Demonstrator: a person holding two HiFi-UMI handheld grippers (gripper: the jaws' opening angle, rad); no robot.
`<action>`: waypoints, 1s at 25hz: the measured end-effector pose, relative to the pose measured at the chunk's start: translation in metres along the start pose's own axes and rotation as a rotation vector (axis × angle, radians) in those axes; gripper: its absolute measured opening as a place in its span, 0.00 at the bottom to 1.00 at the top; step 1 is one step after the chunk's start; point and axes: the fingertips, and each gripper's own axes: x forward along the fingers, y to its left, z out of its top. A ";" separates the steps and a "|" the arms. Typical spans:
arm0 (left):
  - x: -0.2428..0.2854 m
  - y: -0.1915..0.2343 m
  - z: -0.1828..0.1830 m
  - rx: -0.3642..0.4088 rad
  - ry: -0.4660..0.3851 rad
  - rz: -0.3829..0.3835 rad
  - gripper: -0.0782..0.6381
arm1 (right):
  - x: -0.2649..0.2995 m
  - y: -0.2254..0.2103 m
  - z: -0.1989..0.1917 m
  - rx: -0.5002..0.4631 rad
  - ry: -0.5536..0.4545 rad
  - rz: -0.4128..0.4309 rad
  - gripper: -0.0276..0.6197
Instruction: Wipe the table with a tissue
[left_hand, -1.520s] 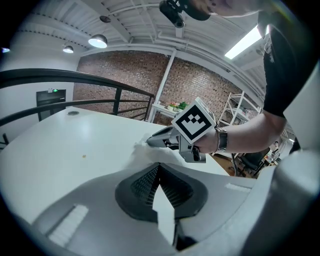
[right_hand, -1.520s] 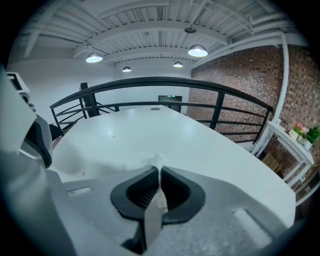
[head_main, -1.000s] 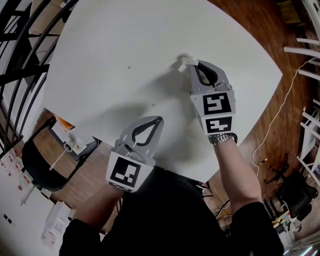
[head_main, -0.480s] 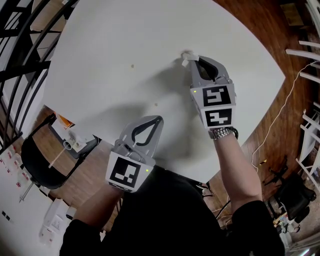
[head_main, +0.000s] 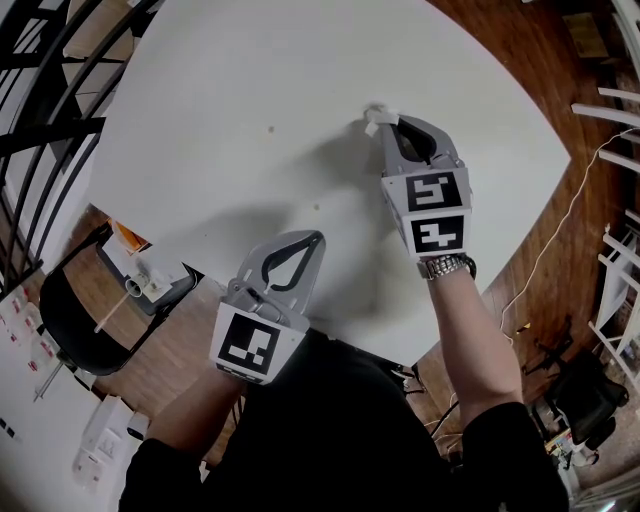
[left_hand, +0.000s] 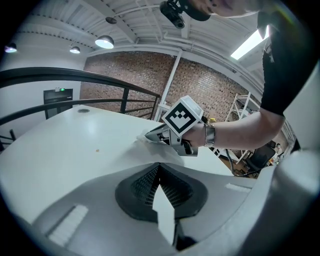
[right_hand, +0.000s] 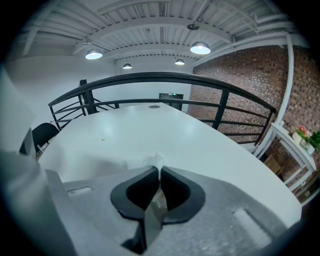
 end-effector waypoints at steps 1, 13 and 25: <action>-0.001 0.001 -0.001 -0.003 -0.001 0.003 0.12 | 0.000 0.002 0.000 0.000 0.001 0.004 0.05; -0.010 -0.007 -0.003 -0.006 -0.021 0.028 0.12 | -0.008 0.017 -0.006 -0.014 -0.002 0.041 0.05; -0.019 -0.029 0.023 0.038 -0.088 0.054 0.12 | -0.062 0.020 0.004 -0.009 -0.077 0.064 0.05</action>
